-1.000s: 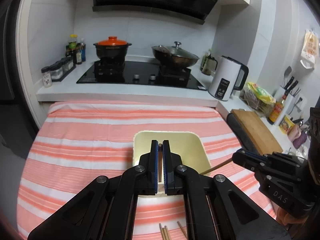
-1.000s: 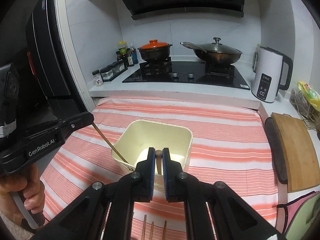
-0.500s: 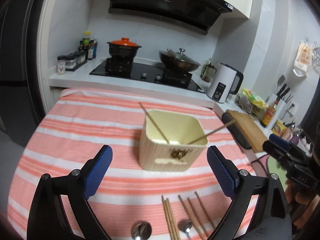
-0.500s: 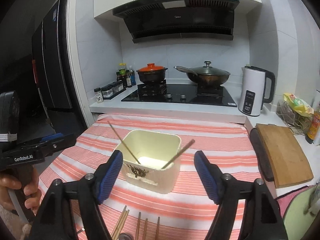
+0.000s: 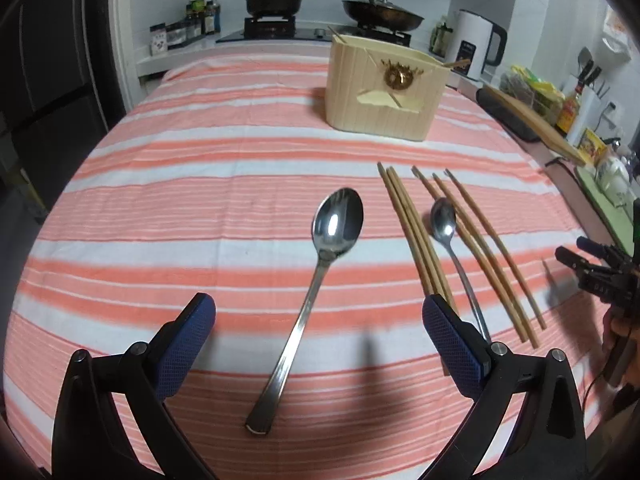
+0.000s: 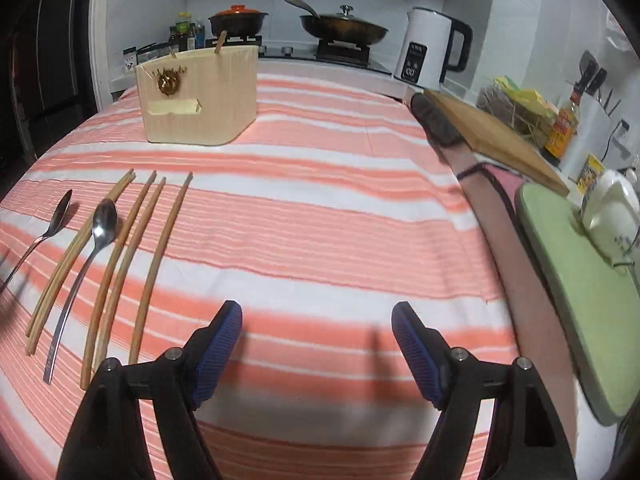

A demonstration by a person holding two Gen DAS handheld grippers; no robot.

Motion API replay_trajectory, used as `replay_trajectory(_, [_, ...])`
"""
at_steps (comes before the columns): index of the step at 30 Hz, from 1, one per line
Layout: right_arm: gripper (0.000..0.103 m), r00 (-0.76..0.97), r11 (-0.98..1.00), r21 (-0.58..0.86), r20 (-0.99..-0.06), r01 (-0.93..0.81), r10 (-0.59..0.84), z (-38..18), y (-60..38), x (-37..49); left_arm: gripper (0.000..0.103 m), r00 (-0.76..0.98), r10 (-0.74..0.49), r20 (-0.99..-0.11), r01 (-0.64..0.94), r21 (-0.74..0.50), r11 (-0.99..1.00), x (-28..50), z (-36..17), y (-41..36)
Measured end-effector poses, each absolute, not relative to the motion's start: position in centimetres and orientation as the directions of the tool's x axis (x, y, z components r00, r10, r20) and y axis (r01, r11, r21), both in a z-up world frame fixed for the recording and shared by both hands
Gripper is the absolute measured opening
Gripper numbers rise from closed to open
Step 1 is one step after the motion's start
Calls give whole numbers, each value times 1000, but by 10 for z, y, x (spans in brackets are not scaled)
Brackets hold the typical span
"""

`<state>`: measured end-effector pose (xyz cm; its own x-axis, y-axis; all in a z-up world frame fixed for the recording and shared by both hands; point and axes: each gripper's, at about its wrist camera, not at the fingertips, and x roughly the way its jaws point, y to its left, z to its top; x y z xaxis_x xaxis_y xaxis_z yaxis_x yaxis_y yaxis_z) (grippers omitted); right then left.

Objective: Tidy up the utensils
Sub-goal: 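Withdraw both tools from the box back toward the remaining utensils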

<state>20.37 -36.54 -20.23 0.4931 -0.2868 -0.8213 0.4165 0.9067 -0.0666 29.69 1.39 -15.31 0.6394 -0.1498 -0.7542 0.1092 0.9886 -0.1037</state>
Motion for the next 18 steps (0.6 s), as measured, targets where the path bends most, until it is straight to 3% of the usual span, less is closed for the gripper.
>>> replay_trajectory(3, [79, 457, 896, -63, -843, 439, -283, -213, -370, 205, 102, 632, -189, -751, 126, -142, 982, 292, -165, 8])
replay_trajectory(12, [80, 452, 891, -11, -859, 453, -240, -226, -374, 201, 102, 643, -115, -757, 105, -62, 993, 303, -186, -11])
replay_trajectory(18, [93, 455, 900, 10, -866, 436, -210, -230, -373, 203, 102, 590, -71, -804, 98, -17, 995, 311, -203, -11])
